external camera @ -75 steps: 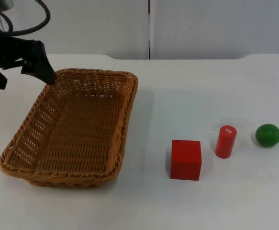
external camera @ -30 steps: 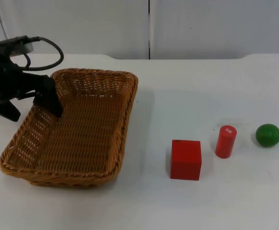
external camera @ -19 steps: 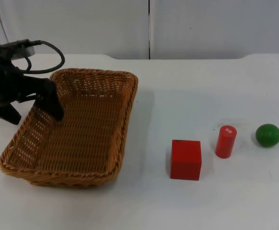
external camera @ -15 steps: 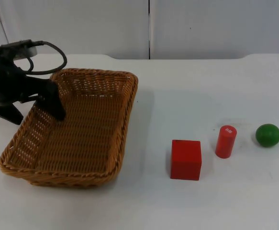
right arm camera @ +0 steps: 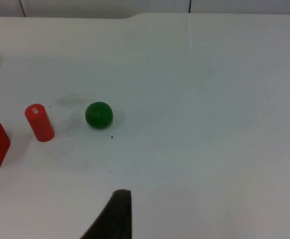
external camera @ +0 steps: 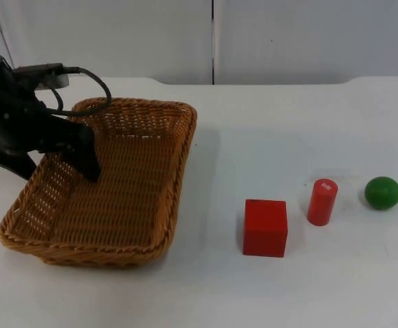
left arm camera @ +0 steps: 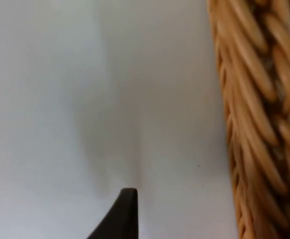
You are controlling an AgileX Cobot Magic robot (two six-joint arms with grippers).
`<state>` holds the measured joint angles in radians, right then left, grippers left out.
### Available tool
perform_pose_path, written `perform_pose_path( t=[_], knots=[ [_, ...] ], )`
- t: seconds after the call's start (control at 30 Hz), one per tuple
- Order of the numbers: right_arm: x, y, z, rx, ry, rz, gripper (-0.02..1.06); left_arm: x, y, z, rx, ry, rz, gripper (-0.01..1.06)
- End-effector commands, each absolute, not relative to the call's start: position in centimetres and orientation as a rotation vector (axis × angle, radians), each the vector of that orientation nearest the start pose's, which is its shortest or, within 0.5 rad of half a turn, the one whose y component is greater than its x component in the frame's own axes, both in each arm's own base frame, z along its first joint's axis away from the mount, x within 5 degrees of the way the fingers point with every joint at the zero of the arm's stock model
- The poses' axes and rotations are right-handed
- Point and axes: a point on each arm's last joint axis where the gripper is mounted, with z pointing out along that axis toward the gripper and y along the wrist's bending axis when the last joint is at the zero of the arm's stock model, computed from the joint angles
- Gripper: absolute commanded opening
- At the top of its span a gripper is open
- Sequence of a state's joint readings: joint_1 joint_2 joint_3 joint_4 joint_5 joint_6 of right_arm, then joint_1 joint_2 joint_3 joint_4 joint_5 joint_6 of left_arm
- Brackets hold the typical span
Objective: Pick up the basket with the left hand and place the object to the left of the red cylinder into the basket with the right hand.
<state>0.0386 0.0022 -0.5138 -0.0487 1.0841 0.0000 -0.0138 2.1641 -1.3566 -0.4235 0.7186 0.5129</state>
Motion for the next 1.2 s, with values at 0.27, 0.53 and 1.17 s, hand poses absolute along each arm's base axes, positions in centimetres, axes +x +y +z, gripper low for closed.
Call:
perform_pose_path(
  t=[0.27, 0.53, 1.17],
  knots=[
    [-0.71, -0.43, 27.98, -0.042, 2.046, -0.046, 1.05, 40.85, -3.1, 10.13, 0.326, 2.909, -0.367, 1.04],
    [-0.71, -0.43, 27.98, -0.042, 2.046, -0.046, 1.05, 40.7, -3.13, 10.03, 0.312, 2.925, -0.377, 0.78],
    [-0.71, -0.43, 27.98, -0.042, 2.046, -0.046, 1.05, 40.58, -3.23, 10.04, 0.245, 2.946, -0.403, 0.31]
  ],
)
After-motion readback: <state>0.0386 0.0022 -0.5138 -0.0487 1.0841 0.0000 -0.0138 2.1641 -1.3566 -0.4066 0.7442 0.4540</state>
